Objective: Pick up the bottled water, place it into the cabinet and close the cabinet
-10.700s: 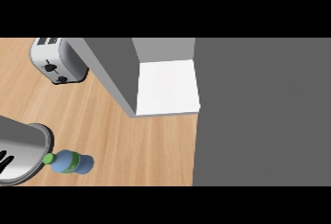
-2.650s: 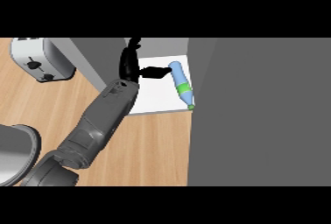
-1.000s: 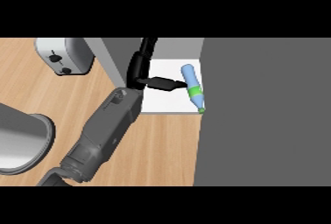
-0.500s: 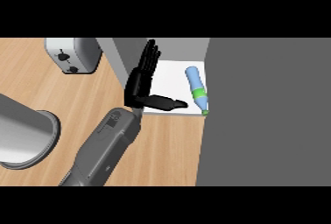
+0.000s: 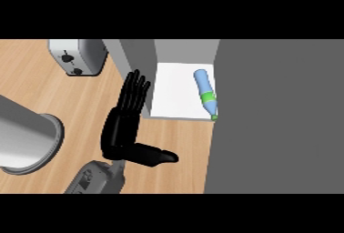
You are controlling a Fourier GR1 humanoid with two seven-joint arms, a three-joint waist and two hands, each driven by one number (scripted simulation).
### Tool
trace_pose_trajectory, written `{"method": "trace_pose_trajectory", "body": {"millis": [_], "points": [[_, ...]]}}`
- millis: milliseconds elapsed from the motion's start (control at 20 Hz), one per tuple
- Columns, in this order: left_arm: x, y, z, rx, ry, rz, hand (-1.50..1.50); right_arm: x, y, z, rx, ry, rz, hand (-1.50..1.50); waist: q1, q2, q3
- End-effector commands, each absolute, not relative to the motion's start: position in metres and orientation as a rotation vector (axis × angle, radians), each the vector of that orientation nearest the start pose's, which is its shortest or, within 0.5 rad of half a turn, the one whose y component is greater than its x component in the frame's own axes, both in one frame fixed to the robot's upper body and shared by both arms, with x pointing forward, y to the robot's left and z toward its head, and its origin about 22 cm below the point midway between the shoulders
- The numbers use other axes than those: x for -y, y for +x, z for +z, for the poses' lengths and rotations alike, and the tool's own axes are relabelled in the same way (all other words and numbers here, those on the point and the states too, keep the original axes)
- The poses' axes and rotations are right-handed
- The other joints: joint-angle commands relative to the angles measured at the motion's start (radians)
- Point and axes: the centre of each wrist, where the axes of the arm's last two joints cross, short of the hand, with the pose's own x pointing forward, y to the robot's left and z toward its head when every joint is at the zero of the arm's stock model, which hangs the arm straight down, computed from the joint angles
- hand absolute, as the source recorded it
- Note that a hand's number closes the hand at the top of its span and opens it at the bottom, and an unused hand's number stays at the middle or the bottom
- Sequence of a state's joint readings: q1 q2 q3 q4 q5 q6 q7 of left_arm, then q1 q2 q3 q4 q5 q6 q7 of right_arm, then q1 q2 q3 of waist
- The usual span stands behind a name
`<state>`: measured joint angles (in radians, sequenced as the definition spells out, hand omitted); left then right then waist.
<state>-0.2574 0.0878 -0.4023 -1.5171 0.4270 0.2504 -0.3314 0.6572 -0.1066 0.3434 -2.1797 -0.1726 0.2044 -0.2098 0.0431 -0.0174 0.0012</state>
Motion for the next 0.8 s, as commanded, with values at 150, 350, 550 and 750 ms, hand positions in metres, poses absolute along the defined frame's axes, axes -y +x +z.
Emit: {"method": "trace_pose_trajectory", "body": {"millis": [150, 350, 550, 750], "points": [[-0.163, 0.187, 0.060, 1.910, -0.478, 0.107, -1.50, 0.203, 0.093, 0.057, 1.693, 0.453, 0.263, 1.50, -0.009, 0.009, -0.002], [-0.184, 0.168, 0.079, 1.936, -0.400, 0.141, -1.50, 0.192, 0.082, 0.065, 1.665, 0.547, 0.469, 1.50, -0.019, 0.008, -0.001], [-0.219, 0.148, 0.077, 1.976, -0.342, 0.171, -1.50, 0.188, 0.080, 0.079, 1.643, 0.623, 0.540, 1.50, -0.021, 0.011, -0.002], [-0.239, 0.121, 0.086, 1.979, -0.353, 0.175, -1.50, 0.167, 0.080, 0.094, 1.695, 0.628, 0.601, 1.50, -0.012, 0.009, -0.003]]}}
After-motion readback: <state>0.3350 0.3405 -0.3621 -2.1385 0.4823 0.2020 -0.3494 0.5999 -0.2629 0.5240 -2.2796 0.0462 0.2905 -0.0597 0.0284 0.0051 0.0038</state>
